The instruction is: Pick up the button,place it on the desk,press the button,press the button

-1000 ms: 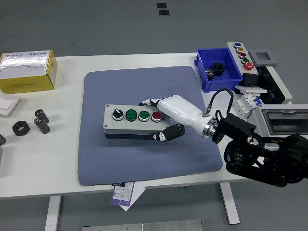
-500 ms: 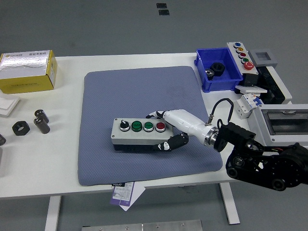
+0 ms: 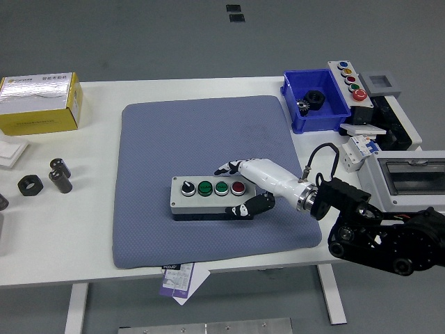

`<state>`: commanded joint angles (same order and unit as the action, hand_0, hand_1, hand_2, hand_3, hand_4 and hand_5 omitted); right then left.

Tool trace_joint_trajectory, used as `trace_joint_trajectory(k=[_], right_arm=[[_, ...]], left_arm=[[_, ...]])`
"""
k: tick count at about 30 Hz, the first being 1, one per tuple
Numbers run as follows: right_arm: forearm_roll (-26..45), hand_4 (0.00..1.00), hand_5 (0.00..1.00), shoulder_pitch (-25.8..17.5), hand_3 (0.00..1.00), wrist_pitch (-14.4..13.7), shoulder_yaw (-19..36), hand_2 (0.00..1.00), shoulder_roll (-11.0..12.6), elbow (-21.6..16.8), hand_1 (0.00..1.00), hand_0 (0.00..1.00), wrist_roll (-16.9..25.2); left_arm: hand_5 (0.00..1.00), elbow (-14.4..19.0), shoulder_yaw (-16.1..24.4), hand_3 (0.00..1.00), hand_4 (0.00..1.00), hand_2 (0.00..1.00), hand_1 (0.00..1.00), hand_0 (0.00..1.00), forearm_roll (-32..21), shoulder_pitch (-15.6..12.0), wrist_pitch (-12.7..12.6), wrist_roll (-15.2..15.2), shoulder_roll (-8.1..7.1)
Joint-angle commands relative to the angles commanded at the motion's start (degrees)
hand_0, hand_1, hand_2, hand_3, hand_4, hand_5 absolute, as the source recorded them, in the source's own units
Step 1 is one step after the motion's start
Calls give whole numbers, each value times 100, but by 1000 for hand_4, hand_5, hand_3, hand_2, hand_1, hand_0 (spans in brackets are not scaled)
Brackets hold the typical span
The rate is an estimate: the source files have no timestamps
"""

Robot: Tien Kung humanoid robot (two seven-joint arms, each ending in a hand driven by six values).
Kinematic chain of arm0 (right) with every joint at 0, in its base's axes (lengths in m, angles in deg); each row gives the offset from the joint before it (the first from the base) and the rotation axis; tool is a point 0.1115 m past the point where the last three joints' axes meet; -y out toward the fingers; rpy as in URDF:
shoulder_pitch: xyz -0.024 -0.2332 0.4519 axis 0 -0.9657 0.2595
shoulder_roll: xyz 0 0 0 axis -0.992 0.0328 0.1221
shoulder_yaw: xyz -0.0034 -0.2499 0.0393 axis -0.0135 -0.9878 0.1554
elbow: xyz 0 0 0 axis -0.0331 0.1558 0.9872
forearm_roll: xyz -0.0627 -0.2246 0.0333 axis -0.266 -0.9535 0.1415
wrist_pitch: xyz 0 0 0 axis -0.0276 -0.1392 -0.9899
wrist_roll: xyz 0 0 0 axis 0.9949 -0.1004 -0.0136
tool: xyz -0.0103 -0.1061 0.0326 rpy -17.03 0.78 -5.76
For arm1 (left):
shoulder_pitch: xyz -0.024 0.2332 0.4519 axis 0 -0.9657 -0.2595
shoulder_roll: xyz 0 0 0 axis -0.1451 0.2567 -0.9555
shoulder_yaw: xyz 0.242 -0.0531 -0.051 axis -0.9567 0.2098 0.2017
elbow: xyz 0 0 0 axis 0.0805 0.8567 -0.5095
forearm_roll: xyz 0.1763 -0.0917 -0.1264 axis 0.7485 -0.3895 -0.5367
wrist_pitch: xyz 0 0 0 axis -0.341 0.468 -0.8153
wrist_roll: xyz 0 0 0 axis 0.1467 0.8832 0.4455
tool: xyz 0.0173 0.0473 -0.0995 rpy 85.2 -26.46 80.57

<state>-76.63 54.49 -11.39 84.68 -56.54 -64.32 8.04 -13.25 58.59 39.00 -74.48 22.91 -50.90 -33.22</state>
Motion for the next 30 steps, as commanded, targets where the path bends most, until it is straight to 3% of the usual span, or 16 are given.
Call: trace_joint_trajectory(k=[2,15,19,20,30], right_arm=[[165,385,2,-13,844,-7,-39,843,24,0,807,875,9],[1130,415,2,-10,890,-234,-315,865,446,-372,831,885,441],[1221,415,2,-14,890,-223,-329,865,453,-339,831,885,505],[1217,518,13,-14,904,-226,-335,868,441,-311,839,889,513],[859,539,41,49,922,-279,-340,882,412,-295,842,898,494]], left_arm=[[223,1,5,611,694,561,633,693,7,-3,1,3,3],[222,1,4,611,693,561,632,692,9,-21,1,2,15],[222,2,-4,611,693,561,632,692,5,-18,4,-2,22],[220,2,-5,611,691,560,633,693,4,-17,4,-3,23],[220,4,22,609,691,560,633,693,36,-25,3,9,24]])
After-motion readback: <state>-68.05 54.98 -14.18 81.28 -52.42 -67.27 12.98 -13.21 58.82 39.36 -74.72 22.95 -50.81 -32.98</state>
